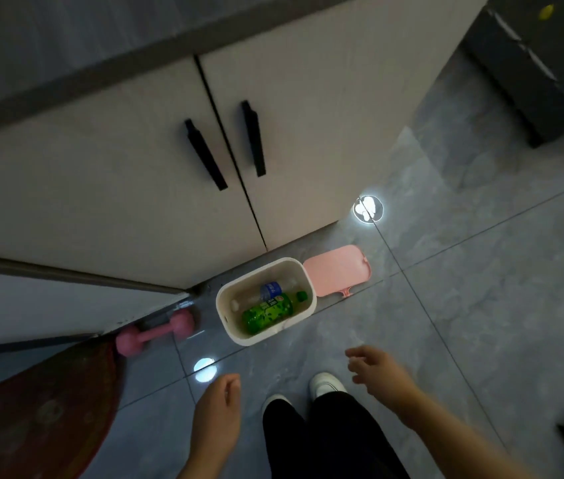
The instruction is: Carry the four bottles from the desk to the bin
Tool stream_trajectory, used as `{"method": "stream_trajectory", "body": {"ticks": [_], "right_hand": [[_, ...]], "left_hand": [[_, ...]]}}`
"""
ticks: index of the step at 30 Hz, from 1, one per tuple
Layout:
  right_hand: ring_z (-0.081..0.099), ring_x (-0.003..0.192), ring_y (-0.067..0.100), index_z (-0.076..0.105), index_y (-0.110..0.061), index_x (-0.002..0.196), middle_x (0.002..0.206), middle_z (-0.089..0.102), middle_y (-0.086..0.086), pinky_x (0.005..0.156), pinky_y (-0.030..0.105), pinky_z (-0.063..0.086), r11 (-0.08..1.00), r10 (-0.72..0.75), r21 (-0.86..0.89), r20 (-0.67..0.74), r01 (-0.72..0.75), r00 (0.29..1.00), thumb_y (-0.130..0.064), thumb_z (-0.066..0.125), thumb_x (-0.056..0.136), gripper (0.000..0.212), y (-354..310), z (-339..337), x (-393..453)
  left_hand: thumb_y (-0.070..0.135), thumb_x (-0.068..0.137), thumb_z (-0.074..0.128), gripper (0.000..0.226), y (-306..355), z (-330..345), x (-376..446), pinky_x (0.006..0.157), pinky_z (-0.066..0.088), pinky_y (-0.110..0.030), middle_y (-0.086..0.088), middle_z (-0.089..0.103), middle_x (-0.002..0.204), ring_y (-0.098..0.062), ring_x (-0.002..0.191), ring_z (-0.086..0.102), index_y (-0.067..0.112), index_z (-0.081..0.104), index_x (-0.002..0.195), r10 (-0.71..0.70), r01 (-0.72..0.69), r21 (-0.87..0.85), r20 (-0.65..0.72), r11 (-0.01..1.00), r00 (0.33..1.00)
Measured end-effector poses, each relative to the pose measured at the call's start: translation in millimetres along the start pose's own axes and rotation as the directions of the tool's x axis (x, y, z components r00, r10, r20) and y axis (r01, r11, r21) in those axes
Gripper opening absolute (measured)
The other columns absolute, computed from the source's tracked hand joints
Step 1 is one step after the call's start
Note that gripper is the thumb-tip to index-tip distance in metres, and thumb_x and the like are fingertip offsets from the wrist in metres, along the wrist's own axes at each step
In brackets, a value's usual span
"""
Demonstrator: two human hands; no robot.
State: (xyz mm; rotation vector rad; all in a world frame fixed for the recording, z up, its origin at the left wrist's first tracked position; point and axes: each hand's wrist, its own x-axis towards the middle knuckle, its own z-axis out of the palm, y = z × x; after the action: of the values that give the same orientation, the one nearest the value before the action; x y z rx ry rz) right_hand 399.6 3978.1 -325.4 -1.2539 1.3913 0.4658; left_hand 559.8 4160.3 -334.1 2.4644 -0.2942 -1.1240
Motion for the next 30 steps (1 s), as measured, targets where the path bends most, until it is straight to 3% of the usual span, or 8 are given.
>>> {"method": "stream_trajectory", "body": {"ticks": [3, 9, 16, 21, 24, 30], "right_hand": [[0.055, 0.071, 0.016, 0.06, -0.005, 0.118, 0.09, 0.061, 0.008, 0.055, 0.018, 0.038, 0.996, 0.027, 0.091, -0.011, -0.025, 1.0, -0.011, 0.043, 0.096, 0.029, 1, -27, -47], [0.055, 0.083, 0.021, 0.058, -0.001, 0.12, 0.096, 0.06, 0.013, 0.057, 0.017, 0.04, 0.991, -0.004, 0.134, -0.026, 0.007, 1.0, -0.011, 0.041, 0.097, 0.03, -4, -63, -130], [0.053, 0.074, 0.02, 0.056, 0.002, 0.121, 0.097, 0.058, 0.014, 0.056, 0.02, 0.04, 0.979, 0.036, 0.2, -0.036, -0.028, 0.999, -0.01, 0.039, 0.098, 0.031, 21, -101, -210], [0.056, 0.081, 0.023, 0.055, 0.001, 0.121, 0.105, 0.062, 0.019, 0.065, 0.026, 0.043, 0.958, 0.136, 0.27, -0.12, -0.099, 0.983, -0.01, 0.037, 0.098, 0.031, 69, -119, -250], [0.056, 0.076, 0.021, 0.056, 0.0, 0.12, 0.109, 0.063, 0.023, 0.06, 0.025, 0.042, 0.929, 0.206, 0.345, -0.178, -0.135, 0.962, -0.012, 0.038, 0.099, 0.031, 103, -117, -266], [0.055, 0.071, 0.023, 0.057, 0.001, 0.117, 0.089, 0.06, 0.015, 0.055, 0.025, 0.038, 0.803, 0.379, 0.555, -0.19, -0.22, 0.906, -0.012, 0.038, 0.099, 0.029, 171, -100, -295]], "left_hand": [[0.017, 0.094, 0.047, 0.02, 14, -16, -43, 0.072, 0.037, -0.026, -0.008, 0.063, 0.085, -0.02, 0.08, 0.057, 0.022, 0.053, 0.076, -0.013, 0.011, 0.05, 0.041, 0.999, 0.999], [0.015, 0.095, 0.045, 0.025, 45, -45, -123, 0.072, 0.041, -0.033, -0.01, 0.06, 0.08, -0.023, 0.076, 0.056, 0.022, 0.05, 0.072, -0.003, -0.002, 0.087, 0.063, 0.996, 0.998], [0.014, 0.093, 0.049, 0.033, 58, -66, -183, 0.083, 0.047, -0.039, -0.018, 0.069, 0.089, -0.033, 0.087, 0.066, 0.03, 0.053, 0.065, -0.024, 0.02, 0.056, 0.079, 0.998, 0.997], [0.012, 0.092, 0.051, 0.036, 55, -76, -198, 0.086, 0.047, -0.041, -0.013, 0.066, 0.081, -0.033, 0.085, 0.066, 0.033, 0.053, 0.063, 0.001, -0.013, 0.095, 0.13, 0.995, 0.991], [0.014, 0.091, 0.054, 0.036, 53, -82, -201, 0.085, 0.047, -0.04, -0.013, 0.067, 0.081, -0.033, 0.084, 0.066, 0.035, 0.054, 0.061, 0.016, -0.041, 0.147, 0.167, 0.988, 0.986], [0.014, 0.093, 0.05, 0.027, 67, -88, -198, 0.087, 0.046, -0.037, -0.018, 0.069, 0.094, -0.033, 0.095, 0.066, 0.024, 0.056, 0.069, 0.069, -0.169, 0.313, 0.307, 0.935, 0.949]]}}
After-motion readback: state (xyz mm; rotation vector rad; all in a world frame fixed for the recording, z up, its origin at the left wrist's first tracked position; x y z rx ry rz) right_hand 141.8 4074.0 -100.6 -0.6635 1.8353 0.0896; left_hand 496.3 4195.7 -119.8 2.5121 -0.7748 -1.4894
